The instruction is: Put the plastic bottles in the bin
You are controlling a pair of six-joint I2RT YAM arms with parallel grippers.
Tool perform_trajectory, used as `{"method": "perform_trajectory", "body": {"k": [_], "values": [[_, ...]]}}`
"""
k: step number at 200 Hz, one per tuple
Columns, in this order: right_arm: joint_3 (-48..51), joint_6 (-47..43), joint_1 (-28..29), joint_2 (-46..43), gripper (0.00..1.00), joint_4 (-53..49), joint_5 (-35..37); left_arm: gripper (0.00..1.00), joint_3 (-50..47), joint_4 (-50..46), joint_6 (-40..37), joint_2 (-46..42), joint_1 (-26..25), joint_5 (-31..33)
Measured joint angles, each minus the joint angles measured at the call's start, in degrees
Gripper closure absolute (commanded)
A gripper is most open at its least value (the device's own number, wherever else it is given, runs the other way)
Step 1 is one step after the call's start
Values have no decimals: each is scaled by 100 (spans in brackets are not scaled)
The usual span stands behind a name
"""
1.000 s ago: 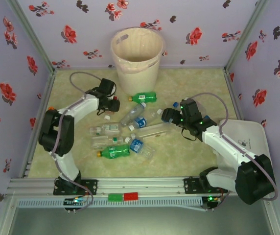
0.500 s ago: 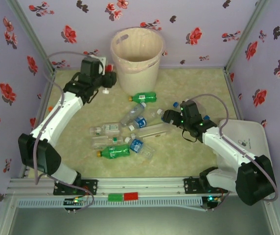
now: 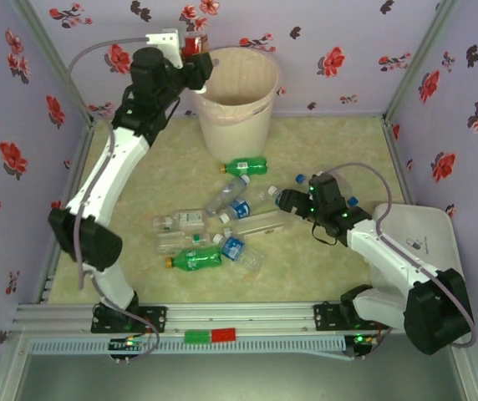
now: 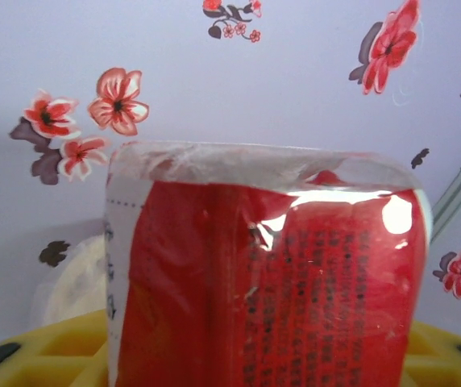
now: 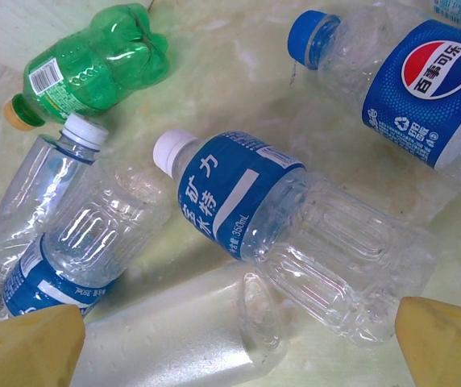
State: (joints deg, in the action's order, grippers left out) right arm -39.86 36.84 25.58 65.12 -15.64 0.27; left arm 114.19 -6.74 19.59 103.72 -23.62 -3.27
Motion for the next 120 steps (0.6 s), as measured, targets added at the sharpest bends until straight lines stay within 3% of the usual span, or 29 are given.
{"method": "perform_trajectory", "body": {"k": [88, 120], "values": [[170, 22, 0, -321, 0, -52, -2, 56, 3058, -389, 85, 2876, -203, -4], [170, 20, 0, -448, 0, -144, 0, 33, 3176, -531, 94, 3038, -256, -4]]}}
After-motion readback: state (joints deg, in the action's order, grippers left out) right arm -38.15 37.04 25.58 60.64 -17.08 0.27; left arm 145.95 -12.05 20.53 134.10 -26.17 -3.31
